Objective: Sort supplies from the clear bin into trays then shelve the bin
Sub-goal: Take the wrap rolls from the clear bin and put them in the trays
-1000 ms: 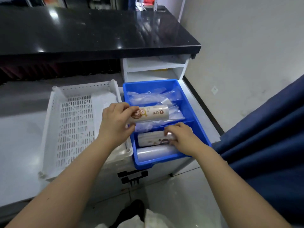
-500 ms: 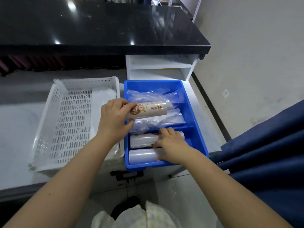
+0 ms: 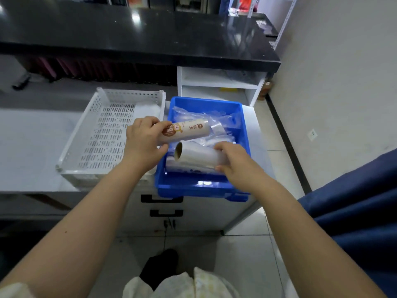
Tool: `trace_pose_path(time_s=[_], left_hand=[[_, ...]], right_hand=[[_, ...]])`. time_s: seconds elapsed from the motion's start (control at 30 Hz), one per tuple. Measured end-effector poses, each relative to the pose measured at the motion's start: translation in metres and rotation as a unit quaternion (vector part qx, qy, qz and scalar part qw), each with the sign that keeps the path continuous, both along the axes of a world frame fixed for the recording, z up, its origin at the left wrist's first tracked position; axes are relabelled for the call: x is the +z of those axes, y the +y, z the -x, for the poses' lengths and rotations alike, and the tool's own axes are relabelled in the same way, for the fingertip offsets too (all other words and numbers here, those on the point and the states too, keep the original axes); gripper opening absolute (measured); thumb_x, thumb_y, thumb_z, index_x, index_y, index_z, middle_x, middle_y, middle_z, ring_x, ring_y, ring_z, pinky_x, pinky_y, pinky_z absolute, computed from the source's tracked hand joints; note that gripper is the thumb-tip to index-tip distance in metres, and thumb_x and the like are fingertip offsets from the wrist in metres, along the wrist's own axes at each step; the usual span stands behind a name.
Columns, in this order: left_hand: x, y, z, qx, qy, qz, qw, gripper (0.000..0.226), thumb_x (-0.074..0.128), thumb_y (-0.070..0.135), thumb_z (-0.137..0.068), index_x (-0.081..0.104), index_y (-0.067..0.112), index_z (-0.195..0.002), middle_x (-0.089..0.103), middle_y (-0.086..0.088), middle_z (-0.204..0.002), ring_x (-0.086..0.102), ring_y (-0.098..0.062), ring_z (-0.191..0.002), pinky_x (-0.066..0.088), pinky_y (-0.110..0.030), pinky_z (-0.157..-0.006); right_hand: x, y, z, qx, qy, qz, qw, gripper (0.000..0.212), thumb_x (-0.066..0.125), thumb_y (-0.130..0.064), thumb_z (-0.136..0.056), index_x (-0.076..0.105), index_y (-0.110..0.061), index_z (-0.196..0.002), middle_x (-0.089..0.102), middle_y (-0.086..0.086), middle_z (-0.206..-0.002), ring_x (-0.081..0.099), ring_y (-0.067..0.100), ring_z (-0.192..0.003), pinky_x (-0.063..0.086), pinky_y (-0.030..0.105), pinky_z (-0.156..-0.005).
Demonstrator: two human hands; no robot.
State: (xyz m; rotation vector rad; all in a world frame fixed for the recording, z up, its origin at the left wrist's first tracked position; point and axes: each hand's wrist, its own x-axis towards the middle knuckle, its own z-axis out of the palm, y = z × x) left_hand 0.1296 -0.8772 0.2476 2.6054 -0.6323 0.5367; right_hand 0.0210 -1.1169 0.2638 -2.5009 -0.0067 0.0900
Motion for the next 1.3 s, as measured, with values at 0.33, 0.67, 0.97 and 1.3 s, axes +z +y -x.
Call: trace_pose_path(time_s=[0.33, 0.67, 0.97, 1.3], left_hand=[[-0.027, -0.051, 0.050, -0.118, 0.172, -0.073, 0.975, 0.054, 0.080, 0.031, -0.071, 0.061, 0.029, -0.122, 0.057, 0.000, -0.117, 0.049, -0.025, -0.110, 0.042, -0.038, -0.092], [-0.034, -0.010, 0.052, -0.074, 0.131, -0.087, 0.985, 0.036, 0.068, 0.025, -0.080, 0.065, 0.030, -0.116, 0.064, 0.005, -0.119, 0.053, -0.021, -0.112, 0.044, -0.042, -0.092], [-0.019, 0.060, 0.071, 0.071, 0.096, -0.031, 0.992, 0.037, 0.070, 0.027, -0.080, 0.065, 0.023, -0.117, 0.065, -0.002, -0.114, 0.052, -0.027, -0.110, 0.041, -0.045, -0.090], [-0.017, 0.161, 0.098, 0.207, 0.125, -0.014, 0.970, 0.042, 0.062, 0.034, -0.083, 0.058, 0.029, -0.124, 0.059, 0.001, -0.124, 0.044, -0.025, -0.119, 0.031, -0.043, -0.099]], right_hand=[[0.041, -0.055, 0.007, -0.124, -0.130, 0.093, 0.979, 0.046, 0.073, -0.020, -0.082, 0.051, -0.025, -0.122, 0.058, 0.002, -0.116, 0.050, 0.025, -0.106, 0.046, 0.050, -0.092], [-0.006, -0.012, 0.004, -0.109, -0.101, 0.134, 0.980, 0.042, 0.071, -0.027, -0.083, 0.053, -0.030, -0.121, 0.060, -0.001, -0.114, 0.049, 0.022, -0.102, 0.042, 0.039, -0.086], [-0.035, 0.056, -0.024, 0.022, 0.008, 0.156, 0.987, 0.046, 0.067, -0.022, -0.075, 0.056, -0.029, -0.119, 0.059, 0.003, -0.118, 0.045, 0.030, -0.111, 0.041, 0.045, -0.091], [0.008, 0.197, -0.049, 0.250, -0.132, 0.100, 0.954, 0.047, 0.067, -0.022, -0.086, 0.053, -0.031, -0.129, 0.057, -0.003, -0.127, 0.041, 0.023, -0.120, 0.037, 0.038, -0.099]])
